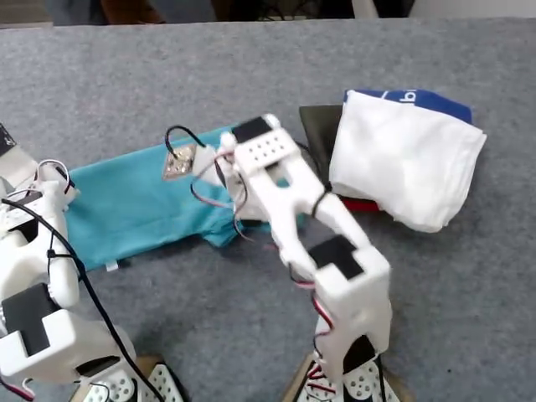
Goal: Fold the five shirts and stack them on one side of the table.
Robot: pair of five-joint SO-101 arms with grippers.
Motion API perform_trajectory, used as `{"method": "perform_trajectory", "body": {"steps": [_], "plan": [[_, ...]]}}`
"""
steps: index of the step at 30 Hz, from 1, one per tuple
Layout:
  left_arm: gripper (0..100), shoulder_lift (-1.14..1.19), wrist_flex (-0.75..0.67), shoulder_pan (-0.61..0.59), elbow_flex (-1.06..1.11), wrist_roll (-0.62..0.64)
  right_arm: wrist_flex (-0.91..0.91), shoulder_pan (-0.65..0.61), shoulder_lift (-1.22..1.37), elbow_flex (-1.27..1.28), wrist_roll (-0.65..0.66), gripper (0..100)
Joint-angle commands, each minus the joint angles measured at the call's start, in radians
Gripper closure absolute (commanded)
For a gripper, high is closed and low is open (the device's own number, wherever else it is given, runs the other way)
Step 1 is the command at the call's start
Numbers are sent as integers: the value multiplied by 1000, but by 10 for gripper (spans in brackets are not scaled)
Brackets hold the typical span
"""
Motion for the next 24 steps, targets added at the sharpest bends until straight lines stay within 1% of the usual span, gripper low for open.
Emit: {"method": "perform_trajectory", "body": {"steps": [1, 5, 8, 15, 16, 19, 22, 24], "plan": [[967, -6, -8, 1, -48, 3, 117, 12, 96, -315, 71, 986], [967, -6, -8, 1, -48, 3, 173, 12, 249, -547, 126, 985], [967, -6, -8, 2, -50, 3, 178, 12, 348, -688, 135, 984], [967, -5, -8, 2, -50, 3, 187, 12, 479, -881, 135, 975], [967, -5, -8, 2, -50, 3, 190, 12, 486, -895, 132, 956], [967, -5, -8, 4, -50, 3, 184, 14, 493, -923, 121, 848], [966, -5, -9, 15, -50, -3, 157, 15, 493, -952, 78, 750], [966, -5, -9, 31, -48, -34, 118, 37, 493, -966, 37, 734]]}}
